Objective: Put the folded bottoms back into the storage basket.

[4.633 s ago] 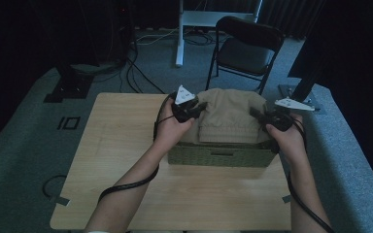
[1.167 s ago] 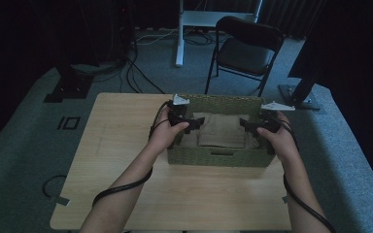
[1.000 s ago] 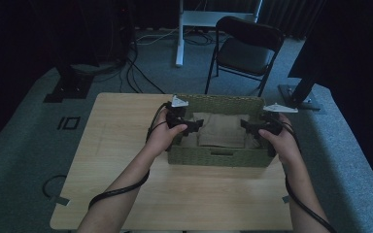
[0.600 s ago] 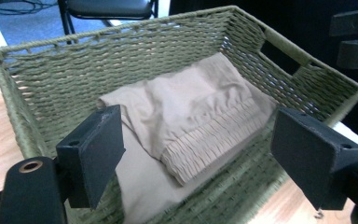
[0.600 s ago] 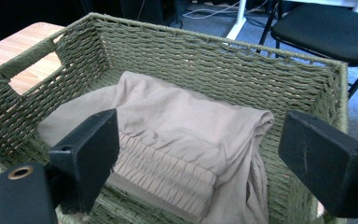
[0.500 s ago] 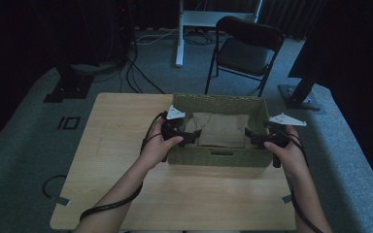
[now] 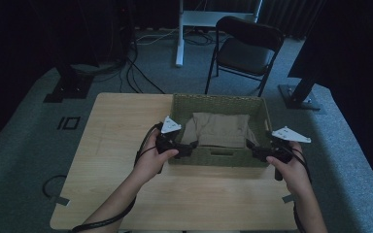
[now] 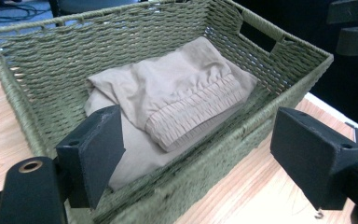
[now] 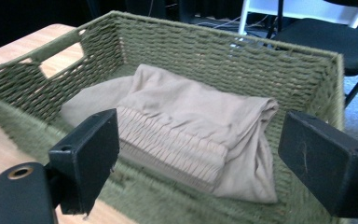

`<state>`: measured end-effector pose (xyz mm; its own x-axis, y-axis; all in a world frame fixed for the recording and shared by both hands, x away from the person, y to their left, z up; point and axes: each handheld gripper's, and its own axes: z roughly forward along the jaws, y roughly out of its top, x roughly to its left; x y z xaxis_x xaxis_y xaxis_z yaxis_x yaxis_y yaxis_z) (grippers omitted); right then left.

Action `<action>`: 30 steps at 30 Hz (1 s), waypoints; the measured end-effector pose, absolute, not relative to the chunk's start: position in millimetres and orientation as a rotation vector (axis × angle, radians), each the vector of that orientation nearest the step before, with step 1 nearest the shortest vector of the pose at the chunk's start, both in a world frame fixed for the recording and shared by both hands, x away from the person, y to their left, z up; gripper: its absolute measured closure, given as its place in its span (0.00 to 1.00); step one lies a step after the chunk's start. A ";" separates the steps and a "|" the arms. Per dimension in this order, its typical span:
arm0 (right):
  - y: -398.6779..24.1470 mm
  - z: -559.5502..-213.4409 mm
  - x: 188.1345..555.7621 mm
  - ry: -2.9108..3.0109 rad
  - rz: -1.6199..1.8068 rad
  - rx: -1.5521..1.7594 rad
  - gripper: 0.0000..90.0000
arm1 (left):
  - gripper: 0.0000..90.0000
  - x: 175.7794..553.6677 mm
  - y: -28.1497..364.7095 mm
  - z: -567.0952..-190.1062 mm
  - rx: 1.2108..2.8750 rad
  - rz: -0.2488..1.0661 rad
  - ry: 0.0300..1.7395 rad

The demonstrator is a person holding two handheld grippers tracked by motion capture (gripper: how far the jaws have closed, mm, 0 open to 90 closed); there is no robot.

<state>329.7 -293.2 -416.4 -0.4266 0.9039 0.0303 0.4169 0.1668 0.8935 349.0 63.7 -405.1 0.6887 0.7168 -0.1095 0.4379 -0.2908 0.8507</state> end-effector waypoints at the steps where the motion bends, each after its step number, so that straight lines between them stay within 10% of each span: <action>1: -293.0 -419.1 324.7 1.918 1.217 1.247 0.13 | 0.20 343.2 65.8 -405.0 1.930 0.377 0.894; 30: -303.6 -498.9 278.0 1.959 1.129 1.329 0.13 | 0.20 300.3 86.8 -476.0 2.025 0.351 0.905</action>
